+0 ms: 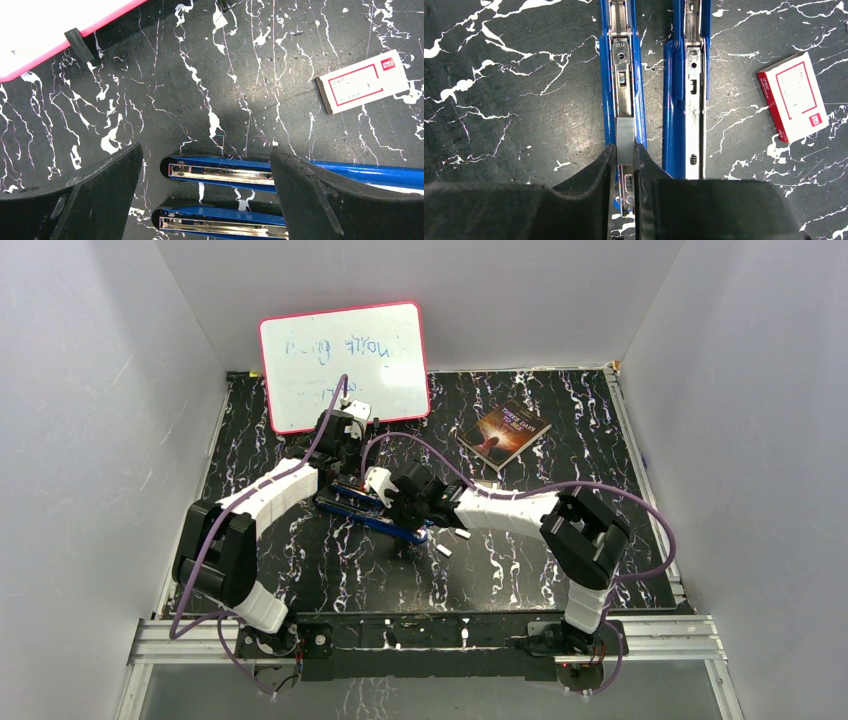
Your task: Load the staples into the stapler
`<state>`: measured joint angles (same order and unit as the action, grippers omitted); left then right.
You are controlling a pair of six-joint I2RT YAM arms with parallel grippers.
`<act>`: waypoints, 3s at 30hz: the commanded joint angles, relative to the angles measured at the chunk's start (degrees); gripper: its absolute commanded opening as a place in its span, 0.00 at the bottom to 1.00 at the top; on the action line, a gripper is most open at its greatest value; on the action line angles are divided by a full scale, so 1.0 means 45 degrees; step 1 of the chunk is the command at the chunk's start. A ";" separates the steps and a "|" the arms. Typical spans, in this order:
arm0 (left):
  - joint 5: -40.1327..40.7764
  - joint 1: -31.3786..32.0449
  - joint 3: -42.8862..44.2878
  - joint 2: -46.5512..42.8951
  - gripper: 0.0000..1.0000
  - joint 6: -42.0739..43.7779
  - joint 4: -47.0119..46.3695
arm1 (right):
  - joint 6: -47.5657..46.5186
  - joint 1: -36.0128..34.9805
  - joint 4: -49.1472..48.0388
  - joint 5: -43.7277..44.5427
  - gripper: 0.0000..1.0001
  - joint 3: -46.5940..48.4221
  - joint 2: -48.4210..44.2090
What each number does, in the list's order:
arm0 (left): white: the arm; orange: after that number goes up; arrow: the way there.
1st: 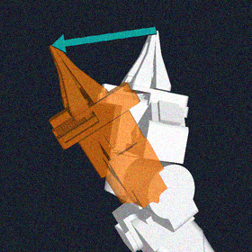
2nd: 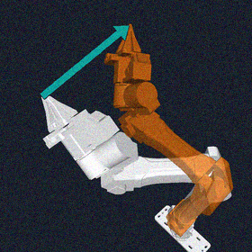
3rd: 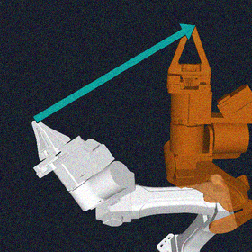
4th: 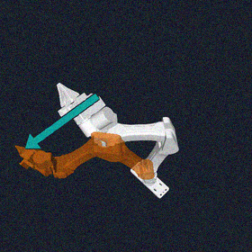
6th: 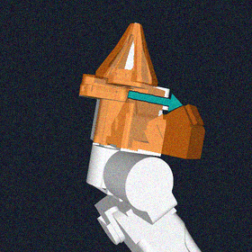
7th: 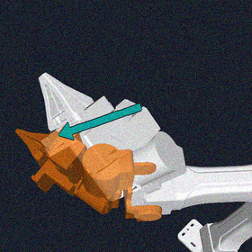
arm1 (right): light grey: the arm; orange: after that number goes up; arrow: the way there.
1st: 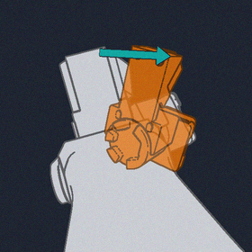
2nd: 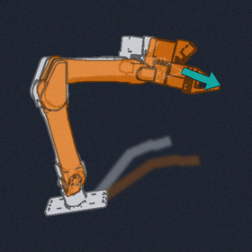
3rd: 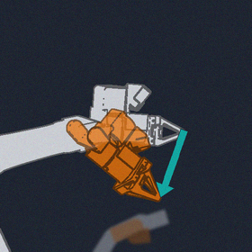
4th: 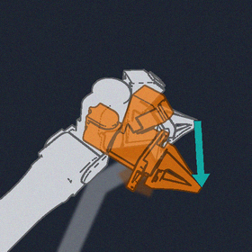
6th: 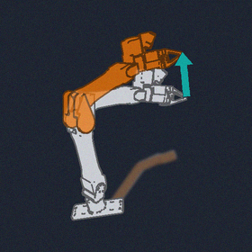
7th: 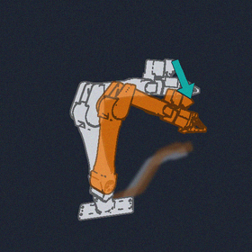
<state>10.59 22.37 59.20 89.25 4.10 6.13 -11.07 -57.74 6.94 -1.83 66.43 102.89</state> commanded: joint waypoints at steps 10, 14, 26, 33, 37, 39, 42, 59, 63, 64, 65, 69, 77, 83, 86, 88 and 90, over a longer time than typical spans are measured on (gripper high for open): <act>0.0204 0.0040 0.0126 -0.0166 0.98 0.0132 0.0117 | -0.0606 -0.0243 -0.0155 -0.0254 0.00 -0.0359 -0.0547; 0.0189 0.0053 0.0145 -0.0156 0.98 0.0143 0.0127 | -0.0664 -0.0309 -0.0117 -0.0375 0.00 -0.0526 -0.0590; 0.0207 0.0048 0.0144 -0.0166 0.98 0.0154 0.0122 | -0.0383 -0.0306 -0.0111 -0.0356 0.00 -0.0414 -0.0246; 0.0210 0.0048 0.0115 -0.0203 0.98 0.0173 0.0122 | -0.0285 -0.0332 -0.0247 -0.0517 0.17 -0.0461 -0.0267; 0.0206 0.0051 0.0126 -0.0228 0.98 0.0154 0.0122 | -0.0190 -0.0334 -0.0415 -0.0611 0.25 -0.0558 -0.0512; 0.0214 0.0048 0.0125 -0.0241 0.98 0.0155 0.0122 | -0.0124 -0.0322 -0.0540 -0.0635 0.29 -0.0610 -0.0597; 0.0207 0.0051 0.0126 -0.0257 0.98 0.0149 0.0121 | 0.0005 -0.0327 -0.0754 -0.0613 0.33 -0.0762 -0.1045; 0.0210 0.0048 0.0130 -0.0253 0.98 0.0163 0.0131 | 0.0713 0.0015 -0.2395 -0.0299 0.31 -0.0768 -0.1174; 0.0208 0.0048 0.0126 -0.0257 0.98 0.0168 0.0141 | 0.0683 0.0116 -0.2481 -0.0718 0.31 -0.0512 -0.0771; 0.0220 0.0048 0.0126 -0.0268 0.98 0.0169 0.0141 | 0.0683 0.0118 -0.2524 -0.0811 0.31 -0.0492 -0.0762; 0.0224 0.0048 0.0126 -0.0271 0.98 0.0172 0.0141 | 0.0683 0.0142 -0.2551 -0.0896 0.31 -0.0472 -0.0571; 0.0235 0.0049 0.0126 -0.0283 0.98 0.0178 0.0132 | 0.0711 0.0154 -0.2648 -0.1111 0.32 -0.0408 -0.0111; 0.0226 0.0053 0.0126 -0.0264 0.98 0.0172 0.0122 | 0.0740 0.0174 -0.2861 -0.1101 0.33 -0.0408 0.0308; 0.0252 0.0047 0.0126 -0.0259 0.98 0.0194 0.0123 | 0.0683 0.0175 -0.2539 -0.0798 0.31 -0.0661 0.0239; 0.0262 0.0048 0.0113 -0.0253 0.98 0.0185 0.0107 | 0.0608 0.0174 -0.2188 -0.0694 0.26 -0.0783 0.0235; 0.0252 0.0049 0.0121 -0.0263 0.98 0.0200 0.0103 | 0.0605 0.0174 -0.2019 -0.0659 0.24 -0.0894 0.0165; 0.0247 0.0048 0.0107 -0.0253 0.98 0.0198 0.0112 | 0.0651 0.0174 -0.1992 -0.0681 0.23 -0.1032 0.0094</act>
<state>11.03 22.37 59.20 89.27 4.51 6.13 -8.10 -57.08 -3.36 -5.93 62.37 103.66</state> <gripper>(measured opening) 0.981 0.244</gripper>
